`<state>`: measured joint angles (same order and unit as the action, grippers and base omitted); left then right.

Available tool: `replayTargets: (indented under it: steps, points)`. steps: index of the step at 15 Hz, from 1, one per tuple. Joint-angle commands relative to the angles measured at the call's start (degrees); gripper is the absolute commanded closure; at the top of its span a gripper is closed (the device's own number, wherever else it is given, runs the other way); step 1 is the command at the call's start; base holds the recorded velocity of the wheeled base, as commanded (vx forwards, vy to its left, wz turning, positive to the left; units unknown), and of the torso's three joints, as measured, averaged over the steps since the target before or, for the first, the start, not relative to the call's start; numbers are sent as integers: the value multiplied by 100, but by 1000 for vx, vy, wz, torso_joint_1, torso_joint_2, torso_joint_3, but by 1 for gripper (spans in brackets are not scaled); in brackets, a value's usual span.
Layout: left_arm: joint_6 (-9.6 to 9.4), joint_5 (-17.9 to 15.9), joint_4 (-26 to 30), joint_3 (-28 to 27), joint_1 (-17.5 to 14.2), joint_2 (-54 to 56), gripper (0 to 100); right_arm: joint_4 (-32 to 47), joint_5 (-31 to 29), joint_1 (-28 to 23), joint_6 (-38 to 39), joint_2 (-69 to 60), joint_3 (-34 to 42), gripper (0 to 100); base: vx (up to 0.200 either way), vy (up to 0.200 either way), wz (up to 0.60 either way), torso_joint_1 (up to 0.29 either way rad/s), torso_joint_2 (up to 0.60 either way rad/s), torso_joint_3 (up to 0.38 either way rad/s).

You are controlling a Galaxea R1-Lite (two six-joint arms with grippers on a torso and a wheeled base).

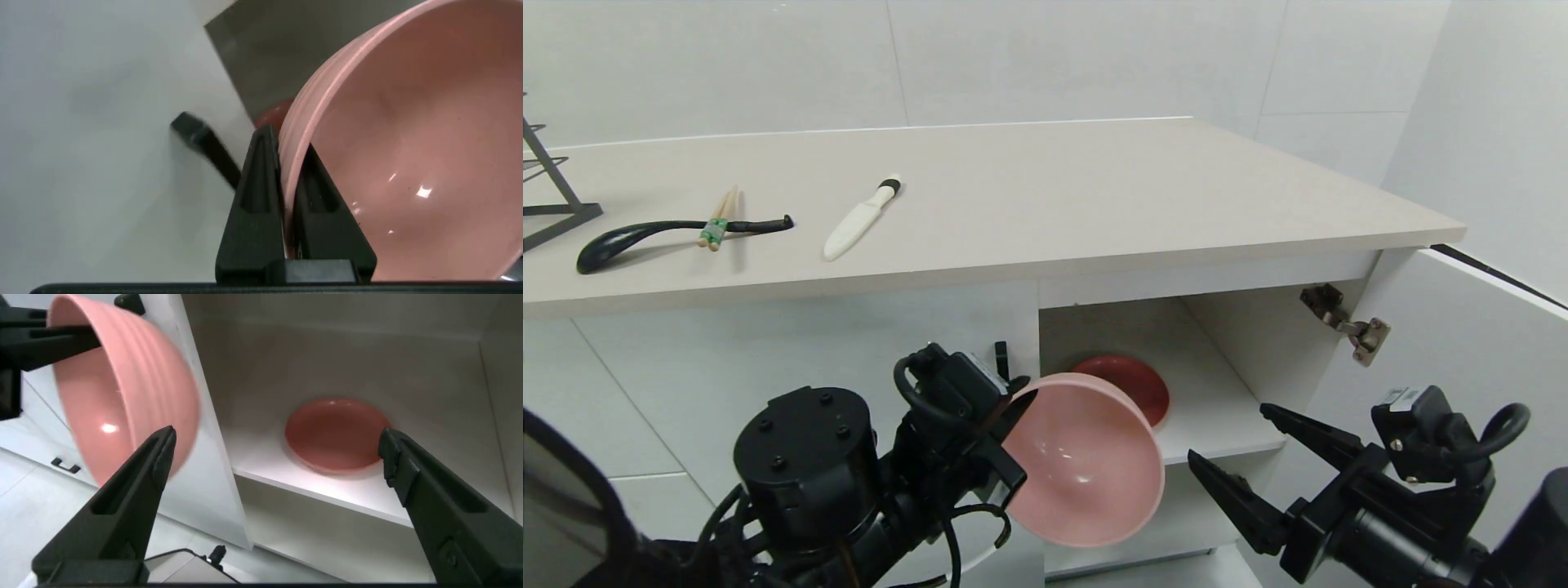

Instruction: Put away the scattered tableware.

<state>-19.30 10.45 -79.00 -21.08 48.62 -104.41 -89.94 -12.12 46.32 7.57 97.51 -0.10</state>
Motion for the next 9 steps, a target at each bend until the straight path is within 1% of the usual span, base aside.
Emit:
replayTargets:
  steps: [1,3,4,5,6,9]
  points:
    - [-4,107,-283,-380,166,-633,100,-6,-1,17,-1,57,1,0,0,0,0,0,0,0]
    - [-13,133,-951,-749,333,-1178,100,-6,-1,17,8,75,1,0,0,0,0,0,0,0]
    - [-13,133,-1101,-881,359,-1354,100,-6,-1,8,8,75,-8,0,0,0,0,0,0,0]
    - [-13,168,-1101,-986,368,-1512,100,-6,-1,-1,8,75,-8,0,0,0,0,0,0,0]
    - [-4,397,-1101,-1162,385,-1617,100,-6,-1,-53,-1,57,-8,0,0,0,0,0,0,0]
    - [-21,687,-1101,-1206,429,-1600,100,-6,-1,-282,-10,49,-34,0,0,0,0,0,0,0]
